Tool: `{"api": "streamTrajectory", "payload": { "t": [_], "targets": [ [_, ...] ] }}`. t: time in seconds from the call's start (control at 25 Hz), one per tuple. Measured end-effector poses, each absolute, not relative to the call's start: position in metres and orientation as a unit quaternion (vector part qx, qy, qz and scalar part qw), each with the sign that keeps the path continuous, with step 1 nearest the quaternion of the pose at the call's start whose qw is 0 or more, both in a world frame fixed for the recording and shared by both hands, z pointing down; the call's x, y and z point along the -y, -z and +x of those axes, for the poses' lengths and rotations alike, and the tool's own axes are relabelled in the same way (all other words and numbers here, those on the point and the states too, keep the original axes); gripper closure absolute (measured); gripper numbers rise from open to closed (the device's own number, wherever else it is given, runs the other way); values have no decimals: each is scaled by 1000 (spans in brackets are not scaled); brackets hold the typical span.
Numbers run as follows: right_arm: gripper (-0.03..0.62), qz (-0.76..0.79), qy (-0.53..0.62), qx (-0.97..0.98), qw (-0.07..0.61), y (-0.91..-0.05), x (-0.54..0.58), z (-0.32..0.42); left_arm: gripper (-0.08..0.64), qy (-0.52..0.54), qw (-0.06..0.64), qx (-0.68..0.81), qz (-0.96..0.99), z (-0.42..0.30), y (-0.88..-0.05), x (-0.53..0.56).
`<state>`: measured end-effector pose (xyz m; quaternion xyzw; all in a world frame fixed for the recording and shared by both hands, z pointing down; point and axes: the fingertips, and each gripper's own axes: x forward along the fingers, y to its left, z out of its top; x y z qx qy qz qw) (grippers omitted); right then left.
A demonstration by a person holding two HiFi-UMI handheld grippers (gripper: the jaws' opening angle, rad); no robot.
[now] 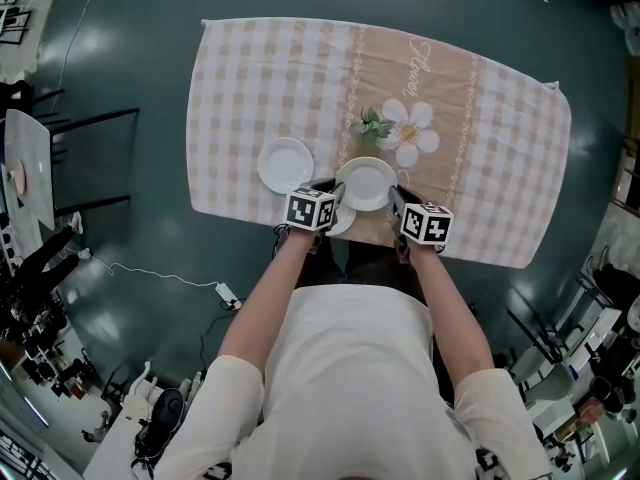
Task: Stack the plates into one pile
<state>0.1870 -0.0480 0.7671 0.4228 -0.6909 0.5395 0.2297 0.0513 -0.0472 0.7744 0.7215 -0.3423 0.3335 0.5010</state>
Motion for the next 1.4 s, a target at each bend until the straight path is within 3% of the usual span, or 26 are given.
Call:
{"api": "streamTrajectory", "payload": {
  "t": [1.16,1.32,1.4],
  "targets": [
    [522,255,-448,769,379,-789,-12,77,486,-337,543,373,673,-48,-796,-46],
    [515,250,-416,781,393,-788,-13,75,453,-358,525,359,684,-46,-801,-55],
    [484,254,-386,791,401,-787,-11,76,394,-355,521,363,686,-46,-800,-56]
  ]
}}
